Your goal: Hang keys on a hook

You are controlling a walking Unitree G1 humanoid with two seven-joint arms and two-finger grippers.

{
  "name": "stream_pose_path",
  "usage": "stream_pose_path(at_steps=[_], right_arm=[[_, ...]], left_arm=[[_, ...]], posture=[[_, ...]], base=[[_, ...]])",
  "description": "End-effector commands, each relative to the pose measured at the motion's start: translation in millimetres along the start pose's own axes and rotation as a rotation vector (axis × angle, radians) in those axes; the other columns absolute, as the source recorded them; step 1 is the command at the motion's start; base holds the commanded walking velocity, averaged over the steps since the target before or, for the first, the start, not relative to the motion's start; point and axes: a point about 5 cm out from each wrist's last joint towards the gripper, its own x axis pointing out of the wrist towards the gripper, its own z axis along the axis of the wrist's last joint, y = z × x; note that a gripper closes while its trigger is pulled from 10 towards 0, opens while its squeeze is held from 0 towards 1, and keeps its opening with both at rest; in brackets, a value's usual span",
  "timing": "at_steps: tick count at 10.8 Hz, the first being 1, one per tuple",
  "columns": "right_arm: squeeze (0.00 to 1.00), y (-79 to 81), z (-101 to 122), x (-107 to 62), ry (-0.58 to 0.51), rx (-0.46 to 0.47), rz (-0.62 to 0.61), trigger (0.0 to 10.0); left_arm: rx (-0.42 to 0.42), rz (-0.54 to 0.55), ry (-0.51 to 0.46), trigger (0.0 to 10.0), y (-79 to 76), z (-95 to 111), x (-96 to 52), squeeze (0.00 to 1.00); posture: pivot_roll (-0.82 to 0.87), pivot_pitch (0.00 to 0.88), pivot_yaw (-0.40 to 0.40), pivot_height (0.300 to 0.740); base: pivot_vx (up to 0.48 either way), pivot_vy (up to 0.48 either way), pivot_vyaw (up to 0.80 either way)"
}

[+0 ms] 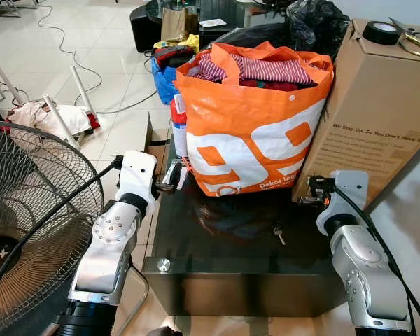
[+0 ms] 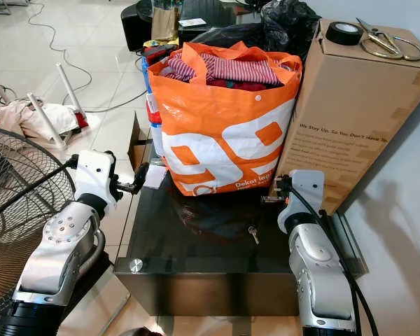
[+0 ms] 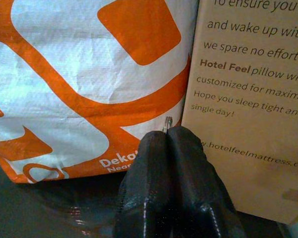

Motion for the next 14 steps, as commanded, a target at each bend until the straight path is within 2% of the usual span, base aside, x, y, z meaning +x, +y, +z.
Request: stream_pose_path(at_steps=[1,14], right_arm=[[0.00,-0.5,2.9,-0.8,-0.004,0.001,-0.001,0.0],[0.00,3.6,5.4,2.7,0.003,0.007,0.013,0.0]], left_arm=[[0.000,0.014,0.006,10.0,2.2,-0.1,-0.1,0.00],[-0.001,-0.001,-0.007,10.0,2.6,6.9,3.6,0.00]], posture=[[-0.12,0.000,0.036,0.740],[-0.12,0.000,0.042,0.740]], base=[[0.000,0.000,0.00],[0.000,0.000,0.00]])
